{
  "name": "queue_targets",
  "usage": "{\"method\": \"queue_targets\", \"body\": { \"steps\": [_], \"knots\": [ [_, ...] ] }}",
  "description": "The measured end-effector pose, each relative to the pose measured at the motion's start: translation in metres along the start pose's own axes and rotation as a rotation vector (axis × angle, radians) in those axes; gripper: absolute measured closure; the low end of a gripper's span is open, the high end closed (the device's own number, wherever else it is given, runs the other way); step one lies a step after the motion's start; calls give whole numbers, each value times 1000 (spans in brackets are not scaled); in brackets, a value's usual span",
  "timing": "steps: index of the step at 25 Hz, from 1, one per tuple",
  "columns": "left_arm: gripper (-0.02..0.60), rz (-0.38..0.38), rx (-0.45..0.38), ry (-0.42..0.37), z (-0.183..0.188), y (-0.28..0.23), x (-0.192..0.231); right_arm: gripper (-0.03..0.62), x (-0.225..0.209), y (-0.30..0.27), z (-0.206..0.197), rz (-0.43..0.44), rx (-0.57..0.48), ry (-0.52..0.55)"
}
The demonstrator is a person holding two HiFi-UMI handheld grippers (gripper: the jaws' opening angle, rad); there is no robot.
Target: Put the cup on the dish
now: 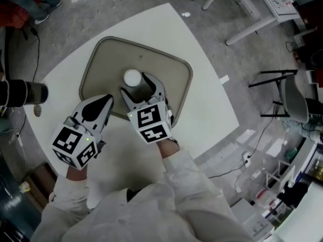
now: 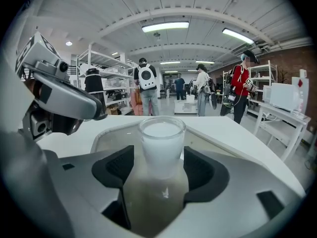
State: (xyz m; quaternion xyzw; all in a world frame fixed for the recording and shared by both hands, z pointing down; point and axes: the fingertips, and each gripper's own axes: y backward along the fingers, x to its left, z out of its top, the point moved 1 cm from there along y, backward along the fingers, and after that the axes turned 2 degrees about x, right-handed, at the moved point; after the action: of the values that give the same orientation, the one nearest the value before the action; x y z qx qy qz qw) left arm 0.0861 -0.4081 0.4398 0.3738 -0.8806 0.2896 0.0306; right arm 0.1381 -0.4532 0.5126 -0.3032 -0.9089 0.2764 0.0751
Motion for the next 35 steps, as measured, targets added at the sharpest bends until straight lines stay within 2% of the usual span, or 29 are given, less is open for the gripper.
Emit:
{"method": "queue_targets", "body": {
  "steps": [5,12,23,26,30,34,35],
  "knots": [
    [575,-10,-1,-7,0,3,-12,293,5,11,-8,7,10,-23],
    [575,-43,-17,-37,2,22,-37,293,30,48,-4,64,6,-40],
    [575,-106,-55,-76,-18,77,-76,298,78,125,17,-25,-106,20],
    [575,-124,-67,-102,-24,102,-88,324,106,148,25,-48,-142,33],
    [574,-142,-92,-122,-32,138,-105,347,151,175,27,-44,-136,111],
    [575,-157,-113,-137,-43,174,-117,463,189,202,32,-73,-154,175],
    [574,-160,-118,-143,-46,182,-119,474,197,208,33,-86,-164,183]
  ]
}}
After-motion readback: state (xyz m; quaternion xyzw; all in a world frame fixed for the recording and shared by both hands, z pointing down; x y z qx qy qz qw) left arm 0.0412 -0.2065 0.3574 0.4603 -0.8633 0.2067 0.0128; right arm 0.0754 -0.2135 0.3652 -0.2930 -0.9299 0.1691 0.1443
